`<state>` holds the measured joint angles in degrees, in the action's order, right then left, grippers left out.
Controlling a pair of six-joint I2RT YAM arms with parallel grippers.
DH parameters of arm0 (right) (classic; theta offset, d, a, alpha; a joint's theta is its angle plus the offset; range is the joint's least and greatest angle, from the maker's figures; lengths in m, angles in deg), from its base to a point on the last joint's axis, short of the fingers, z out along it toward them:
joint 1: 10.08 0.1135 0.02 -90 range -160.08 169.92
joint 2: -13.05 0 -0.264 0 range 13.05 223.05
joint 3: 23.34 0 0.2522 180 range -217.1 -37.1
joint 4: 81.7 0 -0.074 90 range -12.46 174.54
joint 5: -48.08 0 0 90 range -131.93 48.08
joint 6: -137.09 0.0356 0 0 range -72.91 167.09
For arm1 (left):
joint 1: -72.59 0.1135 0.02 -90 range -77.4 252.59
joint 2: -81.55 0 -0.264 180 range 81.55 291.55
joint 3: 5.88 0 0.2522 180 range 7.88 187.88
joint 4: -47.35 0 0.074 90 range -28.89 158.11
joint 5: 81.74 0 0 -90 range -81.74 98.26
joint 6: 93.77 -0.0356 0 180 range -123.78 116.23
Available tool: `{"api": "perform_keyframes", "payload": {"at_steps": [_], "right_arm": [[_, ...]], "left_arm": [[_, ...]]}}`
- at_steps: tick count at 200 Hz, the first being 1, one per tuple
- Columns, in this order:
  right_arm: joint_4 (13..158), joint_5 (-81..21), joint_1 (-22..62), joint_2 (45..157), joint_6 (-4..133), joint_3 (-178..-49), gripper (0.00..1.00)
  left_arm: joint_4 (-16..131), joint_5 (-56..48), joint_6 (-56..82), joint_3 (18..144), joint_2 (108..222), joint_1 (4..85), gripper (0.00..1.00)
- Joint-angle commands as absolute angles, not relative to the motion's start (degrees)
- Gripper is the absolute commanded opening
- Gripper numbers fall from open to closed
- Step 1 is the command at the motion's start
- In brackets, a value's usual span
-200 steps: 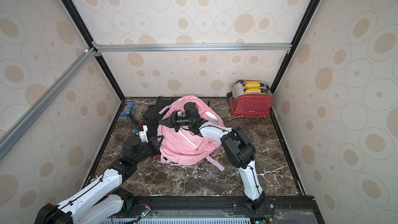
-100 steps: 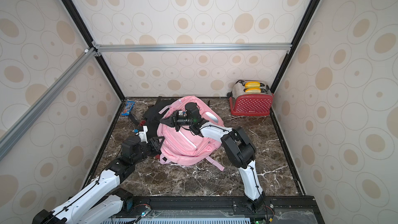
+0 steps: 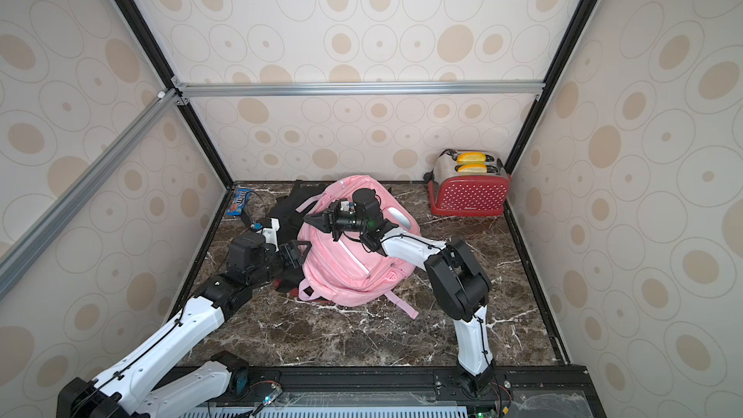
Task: Zip up the backpack
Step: Zip the zipper on the backpack.
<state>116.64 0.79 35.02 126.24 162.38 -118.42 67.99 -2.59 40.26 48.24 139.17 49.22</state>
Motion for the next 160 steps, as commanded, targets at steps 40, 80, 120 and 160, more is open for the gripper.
{"api": "perform_keyframes", "payload": {"at_steps": [40, 80, 120, 160], "right_arm": [[121.51, 0.71, 37.64, 120.56, 159.93, -116.64, 0.00], [121.45, 0.11, 37.87, 119.67, 159.94, -115.63, 0.00], [121.20, 0.00, 37.39, 120.92, 160.41, -117.33, 0.00], [121.82, -1.01, 36.89, 122.37, 161.75, -118.66, 0.00]], "left_arm": [[62.39, -2.65, 39.82, 52.52, 146.52, 49.13, 0.54], [60.98, -4.09, 39.94, 52.34, 147.01, 49.14, 0.14], [60.16, -5.41, 41.22, 49.08, 144.32, 49.13, 0.00], [60.64, -5.47, 41.86, 45.68, 140.68, 49.13, 0.00]]}}
